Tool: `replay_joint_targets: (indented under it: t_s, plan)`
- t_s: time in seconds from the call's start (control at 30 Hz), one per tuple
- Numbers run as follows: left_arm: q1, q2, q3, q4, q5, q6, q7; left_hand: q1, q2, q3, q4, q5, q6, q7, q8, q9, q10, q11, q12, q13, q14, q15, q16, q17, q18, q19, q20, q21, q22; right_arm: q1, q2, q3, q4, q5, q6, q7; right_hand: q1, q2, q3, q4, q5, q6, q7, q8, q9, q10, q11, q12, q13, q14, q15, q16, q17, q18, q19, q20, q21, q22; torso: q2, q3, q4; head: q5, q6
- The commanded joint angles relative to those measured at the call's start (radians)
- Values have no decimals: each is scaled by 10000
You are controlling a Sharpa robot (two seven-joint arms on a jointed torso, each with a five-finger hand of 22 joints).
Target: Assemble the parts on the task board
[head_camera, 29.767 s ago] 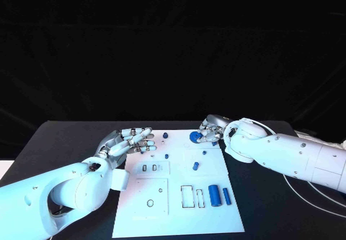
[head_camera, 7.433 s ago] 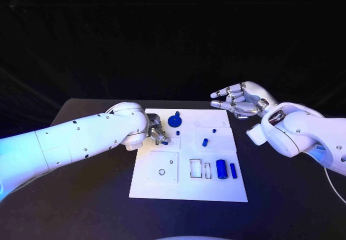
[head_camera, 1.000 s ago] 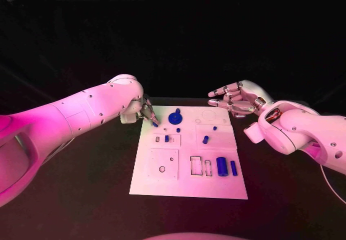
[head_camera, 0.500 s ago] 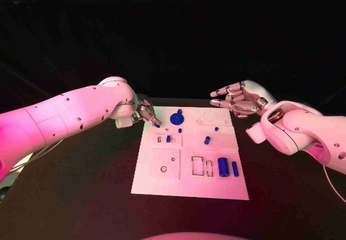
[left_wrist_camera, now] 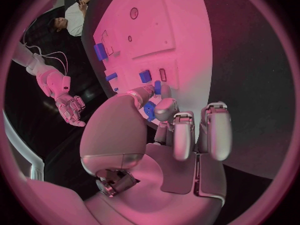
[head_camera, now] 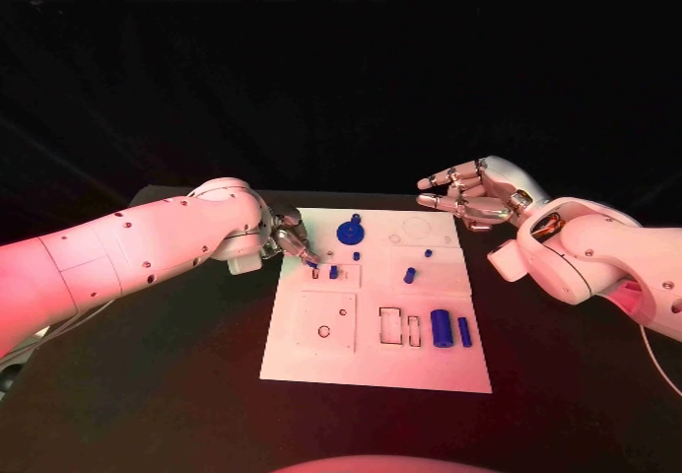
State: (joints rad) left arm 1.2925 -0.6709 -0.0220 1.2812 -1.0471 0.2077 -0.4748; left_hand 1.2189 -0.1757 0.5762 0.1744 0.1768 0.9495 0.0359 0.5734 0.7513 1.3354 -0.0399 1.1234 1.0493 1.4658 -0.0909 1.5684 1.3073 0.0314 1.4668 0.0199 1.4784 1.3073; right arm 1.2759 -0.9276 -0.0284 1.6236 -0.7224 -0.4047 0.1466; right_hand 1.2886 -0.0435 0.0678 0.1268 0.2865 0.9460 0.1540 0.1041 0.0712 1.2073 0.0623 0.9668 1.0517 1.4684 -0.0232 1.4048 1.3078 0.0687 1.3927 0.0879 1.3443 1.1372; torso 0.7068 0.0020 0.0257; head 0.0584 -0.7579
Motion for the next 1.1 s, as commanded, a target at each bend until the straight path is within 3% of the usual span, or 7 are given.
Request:
replay_joint_targets:
  t_s: [0.03,0.4,1.1]
  plan:
    - [-102,14,-18,5,-394,-209,138,-8,0,1567,-1517,56,49,-12,40,-7,75,18,41,-9,1050,-20,24,2635,-43,570,-33,63,1741,-6,-3,-1,17,-10,104,38,-7,66,-31,-3,41,-70,-22,54,0,-58,7,45,9,471,72,-38,293,176,-86,-12,-49,-11,16,-1,-25,5,-25]
    - [-263,21,-40,96,-448,18,10,-8,0,1567,-1517,56,49,-12,40,-7,75,18,41,-9,1050,-20,24,2635,-43,570,-33,63,1741,-7,-8,-4,12,-10,110,44,-7,66,-31,-3,41,-70,-22,54,0,-58,7,45,9,471,72,-38,293,176,-86,-12,-49,-11,4,8,-7,-1,-88]
    - [-283,60,-58,59,-514,568,-78,-23,-9,1585,-1526,68,62,-15,37,-12,91,15,51,1,1050,-23,24,2635,-38,564,-36,49,1727,-7,-13,-6,-45,0,118,69,-7,66,-31,-3,41,-70,-22,54,0,-58,7,45,9,471,72,-38,293,176,-86,-12,-49,-11,3,9,-14,-7,-93]
